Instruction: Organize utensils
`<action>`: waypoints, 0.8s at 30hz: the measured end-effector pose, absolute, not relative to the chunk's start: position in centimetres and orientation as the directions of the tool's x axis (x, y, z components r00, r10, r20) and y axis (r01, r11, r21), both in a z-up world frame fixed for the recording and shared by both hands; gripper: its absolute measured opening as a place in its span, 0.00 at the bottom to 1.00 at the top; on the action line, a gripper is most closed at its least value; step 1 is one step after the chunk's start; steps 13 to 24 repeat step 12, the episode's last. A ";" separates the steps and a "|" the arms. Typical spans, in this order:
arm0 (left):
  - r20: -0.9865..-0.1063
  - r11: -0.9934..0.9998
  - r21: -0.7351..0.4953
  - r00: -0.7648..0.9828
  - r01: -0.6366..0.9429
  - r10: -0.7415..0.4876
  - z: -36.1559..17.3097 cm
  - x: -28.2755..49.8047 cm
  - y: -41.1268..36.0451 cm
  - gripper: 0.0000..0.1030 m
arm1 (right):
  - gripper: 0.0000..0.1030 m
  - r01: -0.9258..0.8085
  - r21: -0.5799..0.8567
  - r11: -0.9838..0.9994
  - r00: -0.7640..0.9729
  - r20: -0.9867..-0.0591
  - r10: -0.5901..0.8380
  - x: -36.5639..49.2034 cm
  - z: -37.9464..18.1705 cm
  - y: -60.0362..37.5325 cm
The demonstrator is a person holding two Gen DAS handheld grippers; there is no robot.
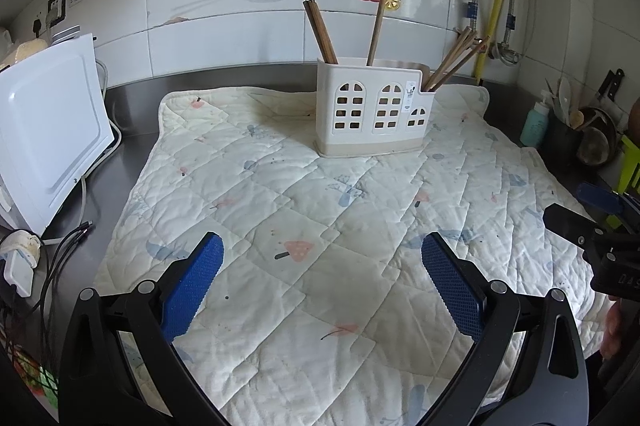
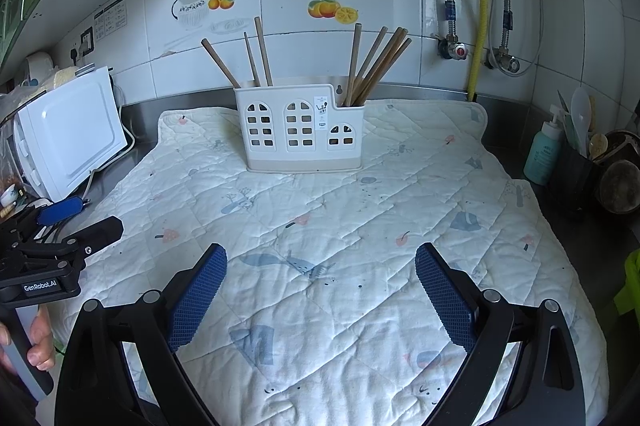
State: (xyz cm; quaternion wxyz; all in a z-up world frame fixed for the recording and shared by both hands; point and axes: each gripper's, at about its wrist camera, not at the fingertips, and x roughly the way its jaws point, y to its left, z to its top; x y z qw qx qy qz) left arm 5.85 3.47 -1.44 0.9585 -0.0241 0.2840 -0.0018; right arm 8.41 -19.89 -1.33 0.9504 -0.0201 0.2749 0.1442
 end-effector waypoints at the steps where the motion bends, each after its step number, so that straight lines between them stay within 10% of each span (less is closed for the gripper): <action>1: -0.545 0.999 -0.047 0.838 -0.014 -0.014 -1.5 5.9 3.5 0.95 | 0.89 -0.286 0.043 0.957 0.806 -0.529 0.265 8.4 -1.3 -19.9; 24: -0.550 0.999 -0.042 0.835 -0.011 -0.014 -1.5 5.9 3.6 0.95 | 0.89 -0.286 0.041 0.957 0.808 -0.527 0.264 8.4 -1.4 -19.9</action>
